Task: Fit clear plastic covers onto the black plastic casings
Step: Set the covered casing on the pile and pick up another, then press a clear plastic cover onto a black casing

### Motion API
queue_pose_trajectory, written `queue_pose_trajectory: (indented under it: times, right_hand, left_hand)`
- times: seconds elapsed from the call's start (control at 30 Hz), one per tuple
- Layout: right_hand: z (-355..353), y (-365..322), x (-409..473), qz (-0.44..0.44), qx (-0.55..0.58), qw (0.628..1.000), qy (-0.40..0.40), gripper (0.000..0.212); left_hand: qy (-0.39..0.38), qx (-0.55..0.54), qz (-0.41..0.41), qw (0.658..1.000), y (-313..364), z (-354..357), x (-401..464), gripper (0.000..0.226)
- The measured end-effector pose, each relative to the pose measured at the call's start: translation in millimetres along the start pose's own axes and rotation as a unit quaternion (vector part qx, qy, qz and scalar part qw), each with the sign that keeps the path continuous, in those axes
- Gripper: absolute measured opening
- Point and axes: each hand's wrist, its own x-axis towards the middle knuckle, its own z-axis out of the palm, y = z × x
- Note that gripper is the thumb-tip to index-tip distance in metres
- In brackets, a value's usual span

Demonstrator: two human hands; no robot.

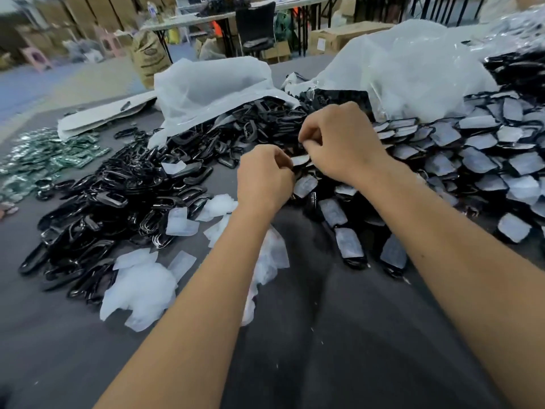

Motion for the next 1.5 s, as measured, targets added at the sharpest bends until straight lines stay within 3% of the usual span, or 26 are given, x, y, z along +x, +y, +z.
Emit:
queue_pose_trajectory:
  times: [0.13,0.23,0.4,0.57,0.67,0.77,0.83,0.9,0.97,1.1,1.23,1.4,1.5]
  right_hand:
    - [42.9,-20.3,34.5,-0.032,-0.037,0.989,-0.136,0.031]
    - [69.5,-25.3,51.1,-0.048,-0.073,0.982,-0.169,0.036]
    - [97.4,-26.1,67.2,-0.056,-0.118,0.969,-0.212,0.029]
    - [104.8,-25.6,70.0,-0.034,-0.127,0.976,-0.176,0.024]
    - [103.7,-22.3,66.2,0.001,-0.114,0.985,-0.131,0.025]
    - [102.7,-22.0,57.5,0.071,-0.007,0.996,-0.057,0.027]
    - [102.7,-27.8,46.9,0.12,0.093,0.988,0.001,0.017]
    - [104.3,-37.2,30.7,0.16,0.208,0.964,0.036,0.007]
    - [106.5,-46.9,11.2,0.201,0.351,0.914,0.03,0.008]
    - [103.0,-58.7,-19.1,0.236,0.536,0.81,0.037,0.007]
    - [93.7,-64.5,-31.1,0.241,0.608,0.756,0.029,0.001]
    - [86.3,-72.7,-43.4,0.231,0.66,0.715,-0.014,0.007]
    - [89.9,-77.7,-49.9,0.214,0.683,0.697,-0.039,0.011]
  left_hand:
    - [0.01,0.065,-0.038,0.997,-30.0,-16.5,17.9,0.025]
    - [-0.005,0.126,-0.035,0.991,-49.5,-23.1,33.4,0.019]
    - [-0.09,0.253,-0.028,0.963,-75.2,-21.3,62.0,0.033]
    - [-0.12,0.288,-0.003,0.95,-79.9,-13.0,77.7,0.034]
    - [-0.09,0.283,0.0,0.955,-82.3,-12.7,80.0,0.031]
    - [-0.082,0.291,-0.009,0.953,-86.2,-13.1,74.9,0.038]
    - [-0.079,0.321,-0.005,0.944,-87.3,-12.9,69.3,0.042]
    - [-0.052,0.309,0.03,0.949,-85.6,-15.8,60.7,0.034]
    - [-0.003,0.225,0.075,0.972,-84.9,-21.5,46.9,0.013]
    - [0.027,0.033,0.008,0.999,-85.2,-31.8,9.9,0.024]
    - [0.022,-0.014,0.002,1.0,-83.5,-45.4,-6.7,0.035]
    - [0.139,-0.084,-0.017,0.987,-71.4,-65.7,-20.3,0.064]
    - [0.178,-0.168,-0.091,0.965,-71.3,-69.2,-33.0,0.06]
